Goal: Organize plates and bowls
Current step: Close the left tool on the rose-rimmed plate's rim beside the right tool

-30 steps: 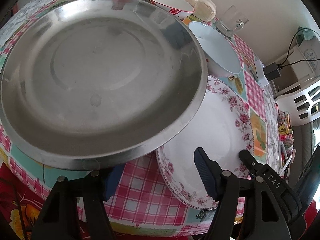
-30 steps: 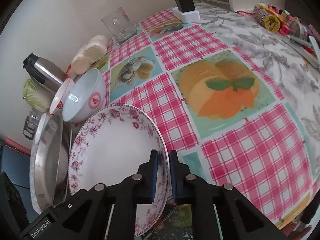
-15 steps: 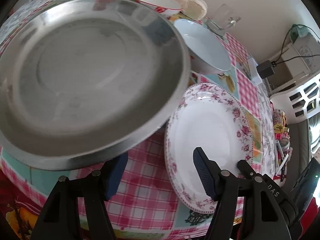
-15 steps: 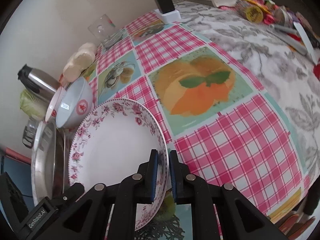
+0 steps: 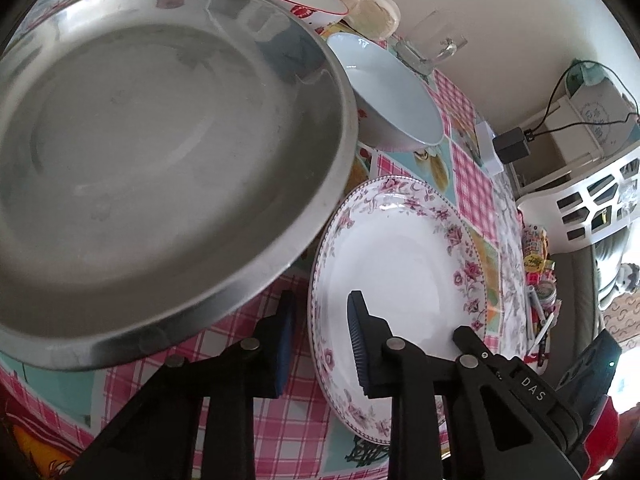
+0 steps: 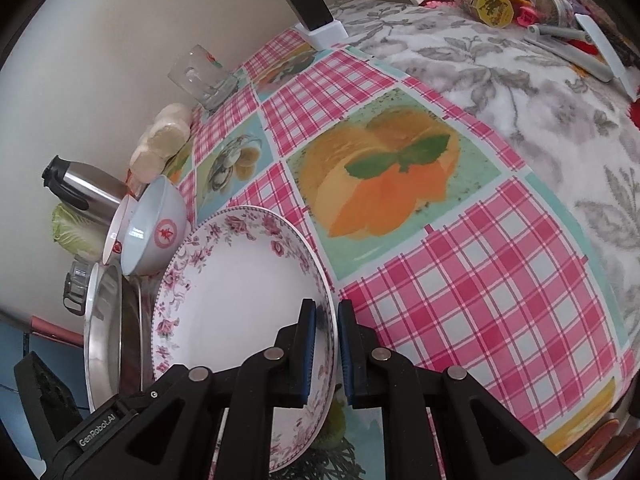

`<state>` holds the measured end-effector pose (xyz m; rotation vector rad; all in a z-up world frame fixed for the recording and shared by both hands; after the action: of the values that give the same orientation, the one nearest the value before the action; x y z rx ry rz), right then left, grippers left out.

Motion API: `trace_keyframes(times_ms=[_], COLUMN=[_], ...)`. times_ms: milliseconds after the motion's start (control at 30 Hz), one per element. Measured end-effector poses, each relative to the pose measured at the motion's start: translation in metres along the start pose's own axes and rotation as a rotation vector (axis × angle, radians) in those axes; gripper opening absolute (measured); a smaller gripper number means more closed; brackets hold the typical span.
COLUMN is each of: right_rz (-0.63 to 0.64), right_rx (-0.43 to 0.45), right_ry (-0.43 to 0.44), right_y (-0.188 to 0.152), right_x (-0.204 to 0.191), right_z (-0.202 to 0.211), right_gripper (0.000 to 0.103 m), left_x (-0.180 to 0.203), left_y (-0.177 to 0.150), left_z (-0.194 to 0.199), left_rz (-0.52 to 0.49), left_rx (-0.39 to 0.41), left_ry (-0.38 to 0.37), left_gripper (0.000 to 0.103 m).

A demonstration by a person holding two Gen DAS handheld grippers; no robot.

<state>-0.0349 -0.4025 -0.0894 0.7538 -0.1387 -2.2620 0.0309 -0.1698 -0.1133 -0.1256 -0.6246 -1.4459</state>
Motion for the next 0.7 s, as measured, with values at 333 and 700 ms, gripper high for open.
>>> trace_keyframes(times_ms=[333,700], right_rz=[-0.016,0.024], right_rx=[0.014,0.039], right_ry=[0.019,-0.005], right_y=[0.002,0.004], right_x=[0.000,-0.008], right_z=[-0.004,-0.009], right_gripper=[0.014,0.015], left_x=[-0.006,-0.009], left_y=[0.002,0.004], left_z=[0.000,0.002], left_rz=[0.007,-0.027], left_rx=[0.011,0.023], left_ry=[-0.017,0.004], left_gripper=[0.022,0.016])
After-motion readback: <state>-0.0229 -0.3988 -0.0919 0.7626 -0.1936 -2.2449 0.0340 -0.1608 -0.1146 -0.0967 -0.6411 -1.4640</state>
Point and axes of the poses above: each gripper's, at about its wrist camera, not at the fingertips, and z roughly against the way its jaws point, x to its right, y to its top, the point moved 3 cm from there along -z, roughly the way its jaws point, and after that the axes turned 5 degrees about -z, right-handed, at the moved point
